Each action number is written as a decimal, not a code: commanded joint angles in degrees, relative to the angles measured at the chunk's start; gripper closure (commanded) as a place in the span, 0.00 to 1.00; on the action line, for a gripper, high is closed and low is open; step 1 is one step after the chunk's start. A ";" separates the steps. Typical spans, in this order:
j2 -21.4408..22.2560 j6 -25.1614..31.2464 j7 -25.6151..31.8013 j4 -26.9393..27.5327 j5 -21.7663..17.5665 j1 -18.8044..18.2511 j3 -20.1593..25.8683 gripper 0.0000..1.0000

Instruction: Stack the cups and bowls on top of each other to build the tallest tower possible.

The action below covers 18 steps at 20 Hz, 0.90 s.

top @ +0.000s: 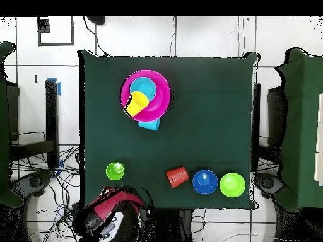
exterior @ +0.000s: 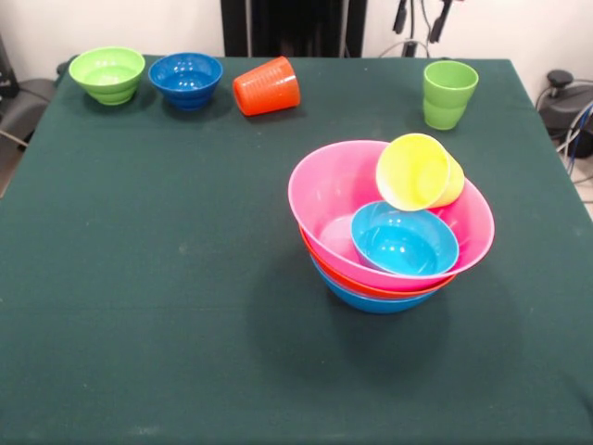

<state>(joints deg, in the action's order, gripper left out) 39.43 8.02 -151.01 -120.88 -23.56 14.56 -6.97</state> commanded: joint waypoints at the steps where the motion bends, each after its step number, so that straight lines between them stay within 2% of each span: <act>1: -10.74 -4.55 -2.36 9.63 -2.11 2.02 -2.14 0.00; 7: -13.24 -5.82 -1.54 11.66 -2.02 3.71 -4.14 0.00; 11: -11.97 -5.07 -0.82 10.86 -1.80 2.70 -3.51 0.00; 13: -10.64 -3.29 0.32 10.78 -1.78 0.78 -2.05 0.00; 18: -9.63 -1.23 0.47 10.99 -0.84 0.54 -1.10 0.00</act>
<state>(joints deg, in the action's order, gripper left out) 29.76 5.81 -151.01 -115.33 -23.58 16.39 -11.83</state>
